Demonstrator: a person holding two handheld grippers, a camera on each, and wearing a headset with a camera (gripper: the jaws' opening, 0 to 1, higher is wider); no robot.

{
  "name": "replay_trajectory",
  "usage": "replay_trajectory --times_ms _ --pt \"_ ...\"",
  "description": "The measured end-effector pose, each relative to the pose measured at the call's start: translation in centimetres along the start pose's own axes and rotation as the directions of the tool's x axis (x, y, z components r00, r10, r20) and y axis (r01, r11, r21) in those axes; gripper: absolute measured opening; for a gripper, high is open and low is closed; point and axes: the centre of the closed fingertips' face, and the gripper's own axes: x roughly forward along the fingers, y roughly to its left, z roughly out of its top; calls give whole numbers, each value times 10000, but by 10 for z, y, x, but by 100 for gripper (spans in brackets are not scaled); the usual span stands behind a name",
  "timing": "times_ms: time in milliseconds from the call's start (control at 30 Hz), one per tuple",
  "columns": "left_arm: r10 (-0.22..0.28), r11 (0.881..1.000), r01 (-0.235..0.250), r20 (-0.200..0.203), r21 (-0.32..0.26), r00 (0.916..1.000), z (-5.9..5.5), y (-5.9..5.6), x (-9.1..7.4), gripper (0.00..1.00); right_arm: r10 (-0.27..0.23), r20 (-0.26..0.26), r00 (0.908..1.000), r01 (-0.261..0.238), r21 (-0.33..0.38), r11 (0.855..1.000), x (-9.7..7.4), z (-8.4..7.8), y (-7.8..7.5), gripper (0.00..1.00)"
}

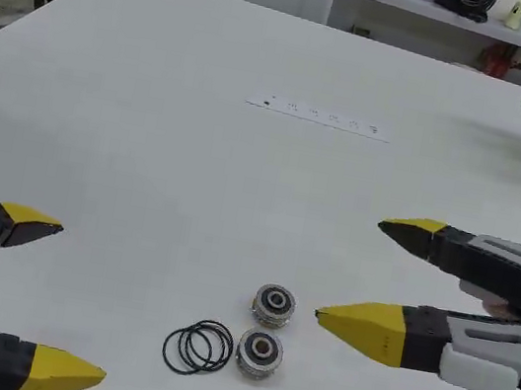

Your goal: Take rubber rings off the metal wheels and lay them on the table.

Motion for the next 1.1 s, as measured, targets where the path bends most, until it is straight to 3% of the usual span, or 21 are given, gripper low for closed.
replay_trajectory --times_ms 333,433,900,1100 --pt "204 9997 -204 -3 -165 9998 -4 2 -3 87 -884 103 9960 873 794 9930 -25 -27 -24 85" --pt "313 9992 -313 -6 -260 9995 -6 4 -4 88 -1008 -150 9948 1018 1072 9890 -29 -41 -27 86" --pt "531 9964 -540 -155 -647 9985 -16 8 -4 96 -1058 -1295 9859 1258 1574 9795 -37 -93 -21 91" --pt "574 9955 -590 -237 -740 9981 -18 8 -5 100 -1032 -1603 9817 1319 1801 9748 -41 -108 -19 91"
